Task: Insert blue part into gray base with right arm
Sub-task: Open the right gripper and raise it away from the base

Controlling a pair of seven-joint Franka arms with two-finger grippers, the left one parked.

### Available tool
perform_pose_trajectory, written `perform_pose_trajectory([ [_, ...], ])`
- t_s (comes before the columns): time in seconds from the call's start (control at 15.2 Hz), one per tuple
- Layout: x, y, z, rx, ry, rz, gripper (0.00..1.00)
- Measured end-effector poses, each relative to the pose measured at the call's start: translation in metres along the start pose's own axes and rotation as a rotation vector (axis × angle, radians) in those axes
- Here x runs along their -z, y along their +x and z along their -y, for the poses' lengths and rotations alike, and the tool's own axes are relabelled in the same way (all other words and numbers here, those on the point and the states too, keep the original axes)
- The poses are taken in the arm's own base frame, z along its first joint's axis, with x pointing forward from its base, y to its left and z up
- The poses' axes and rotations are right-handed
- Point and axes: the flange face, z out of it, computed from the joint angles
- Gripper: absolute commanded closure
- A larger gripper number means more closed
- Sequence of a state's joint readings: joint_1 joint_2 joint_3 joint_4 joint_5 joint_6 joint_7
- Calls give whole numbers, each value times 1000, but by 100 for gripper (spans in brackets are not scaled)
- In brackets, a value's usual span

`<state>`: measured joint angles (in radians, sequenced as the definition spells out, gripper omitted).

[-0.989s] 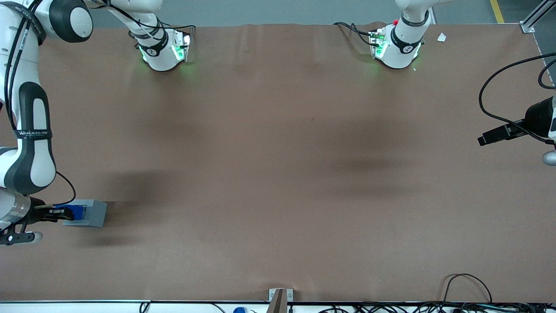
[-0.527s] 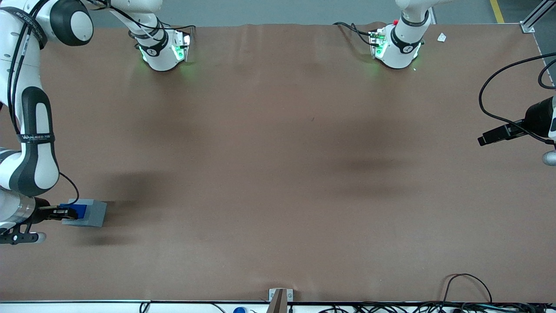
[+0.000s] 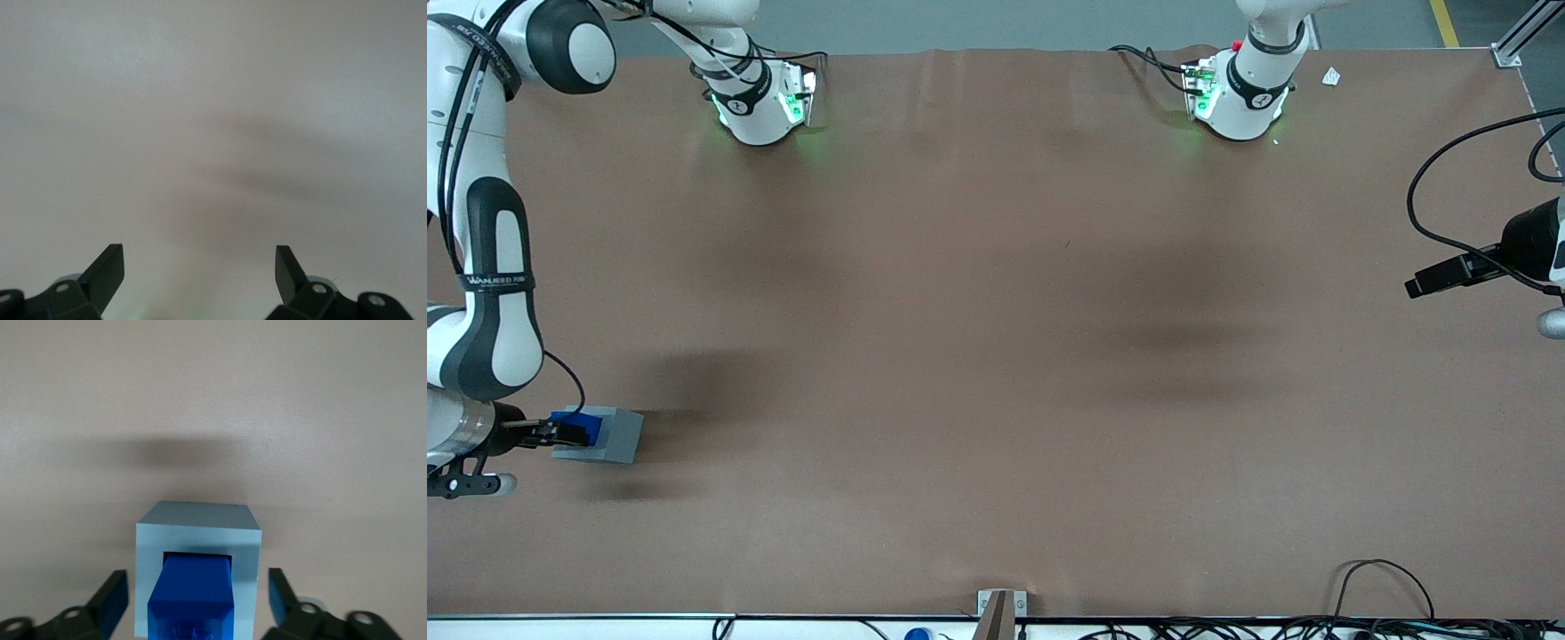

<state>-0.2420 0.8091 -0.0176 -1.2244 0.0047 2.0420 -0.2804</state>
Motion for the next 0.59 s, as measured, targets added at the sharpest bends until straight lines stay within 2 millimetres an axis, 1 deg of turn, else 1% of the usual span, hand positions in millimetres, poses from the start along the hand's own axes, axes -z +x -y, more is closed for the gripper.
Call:
perform_pose_trajectory([
  [0.07, 4, 2, 3, 3, 2, -7, 0],
  [0.13, 12, 3, 6, -3, 3, -15, 0],
  [0.2, 27, 3, 11, -20, 8, -7, 0],
  [0.33, 78, -4, 26, -37, 21, 24, 0],
  [0.4, 109, -9, 37, -31, 23, 28, 0],
  [0.59, 197, -33, 73, -43, 25, 40, 0],
])
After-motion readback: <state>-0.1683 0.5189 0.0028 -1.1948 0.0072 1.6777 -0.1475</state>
